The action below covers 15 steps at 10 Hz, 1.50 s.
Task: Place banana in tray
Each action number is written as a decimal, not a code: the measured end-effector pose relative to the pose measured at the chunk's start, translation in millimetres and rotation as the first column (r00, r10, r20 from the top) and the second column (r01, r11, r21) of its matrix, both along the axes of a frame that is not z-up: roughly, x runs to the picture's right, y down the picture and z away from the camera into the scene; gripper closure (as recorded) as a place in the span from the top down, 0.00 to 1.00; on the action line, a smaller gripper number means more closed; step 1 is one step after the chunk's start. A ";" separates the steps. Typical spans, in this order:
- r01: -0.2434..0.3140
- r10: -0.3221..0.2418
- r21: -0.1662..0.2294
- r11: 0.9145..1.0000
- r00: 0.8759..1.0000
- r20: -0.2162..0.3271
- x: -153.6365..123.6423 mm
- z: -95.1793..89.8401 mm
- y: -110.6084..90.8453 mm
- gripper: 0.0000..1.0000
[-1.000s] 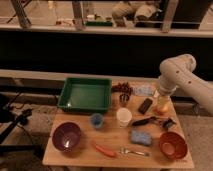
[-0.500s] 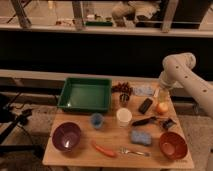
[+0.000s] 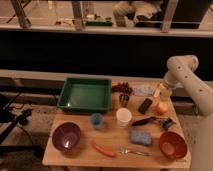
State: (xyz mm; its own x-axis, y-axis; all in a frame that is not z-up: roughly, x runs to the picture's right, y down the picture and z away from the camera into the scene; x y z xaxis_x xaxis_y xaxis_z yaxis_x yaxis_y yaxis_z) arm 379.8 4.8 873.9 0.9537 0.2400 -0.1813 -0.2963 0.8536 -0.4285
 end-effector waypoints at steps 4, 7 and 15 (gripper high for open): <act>0.032 -0.031 0.025 0.999 0.999 -0.026 10.7 23.3 0.2 0.80; 0.037 -0.036 0.032 0.999 0.999 -0.026 14.0 26.7 2.0 0.80; 0.081 -0.079 0.108 0.991 0.996 -0.030 14.5 40.5 9.4 0.80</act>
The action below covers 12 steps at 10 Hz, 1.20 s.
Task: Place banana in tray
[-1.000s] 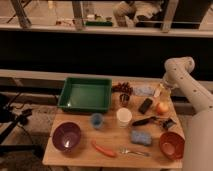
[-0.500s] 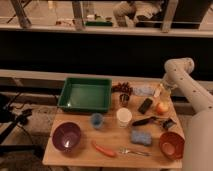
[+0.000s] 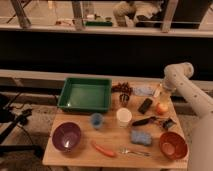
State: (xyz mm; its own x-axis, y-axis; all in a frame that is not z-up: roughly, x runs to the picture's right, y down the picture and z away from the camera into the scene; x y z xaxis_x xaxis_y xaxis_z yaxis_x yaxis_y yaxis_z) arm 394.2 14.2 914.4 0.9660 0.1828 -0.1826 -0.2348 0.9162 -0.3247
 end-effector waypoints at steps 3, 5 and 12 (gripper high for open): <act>0.022 -0.022 0.035 0.999 1.000 -0.004 -1.0 8.0 -2.6 0.80; 0.031 -0.031 0.063 0.997 0.999 -0.013 0.8 12.6 -11.9 0.80; 0.017 -0.012 0.050 0.999 0.996 -0.093 29.5 61.8 -26.0 0.80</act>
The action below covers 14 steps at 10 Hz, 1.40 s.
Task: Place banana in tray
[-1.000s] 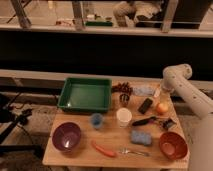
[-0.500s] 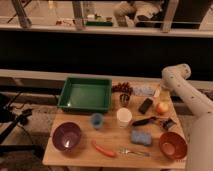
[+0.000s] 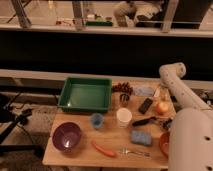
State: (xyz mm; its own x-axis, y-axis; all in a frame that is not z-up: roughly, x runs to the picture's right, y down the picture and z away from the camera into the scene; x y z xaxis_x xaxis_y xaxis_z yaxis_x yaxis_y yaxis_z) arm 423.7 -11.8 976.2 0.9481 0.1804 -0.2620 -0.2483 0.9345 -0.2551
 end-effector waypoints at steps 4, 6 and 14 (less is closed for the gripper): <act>-0.048 0.048 -0.024 0.999 0.999 -0.020 10.8 4.5 7.4 0.80; -0.056 0.055 -0.047 0.997 0.998 -0.015 10.0 4.7 13.3 0.80; -0.058 0.060 -0.135 0.989 0.998 0.013 3.4 18.0 28.1 0.80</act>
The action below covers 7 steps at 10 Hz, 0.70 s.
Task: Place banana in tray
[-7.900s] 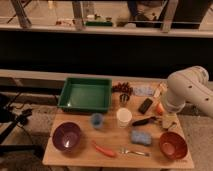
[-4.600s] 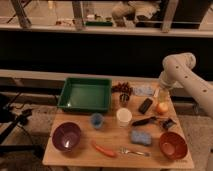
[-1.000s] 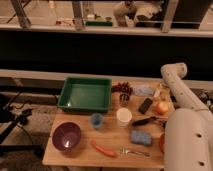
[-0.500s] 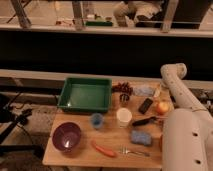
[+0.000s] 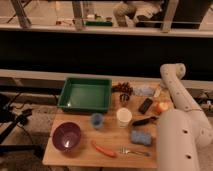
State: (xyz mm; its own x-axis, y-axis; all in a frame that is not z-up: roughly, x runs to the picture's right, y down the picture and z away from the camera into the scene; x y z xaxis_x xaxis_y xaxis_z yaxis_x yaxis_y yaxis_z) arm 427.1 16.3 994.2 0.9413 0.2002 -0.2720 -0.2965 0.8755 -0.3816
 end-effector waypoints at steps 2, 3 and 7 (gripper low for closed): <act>-0.006 0.006 -0.009 1.000 1.000 -0.001 2.5 1.0 0.9 0.77; -0.007 0.007 -0.009 1.000 1.000 -0.002 3.3 0.7 1.0 0.69; -0.006 0.006 -0.007 1.000 1.000 -0.001 3.0 1.0 0.3 0.46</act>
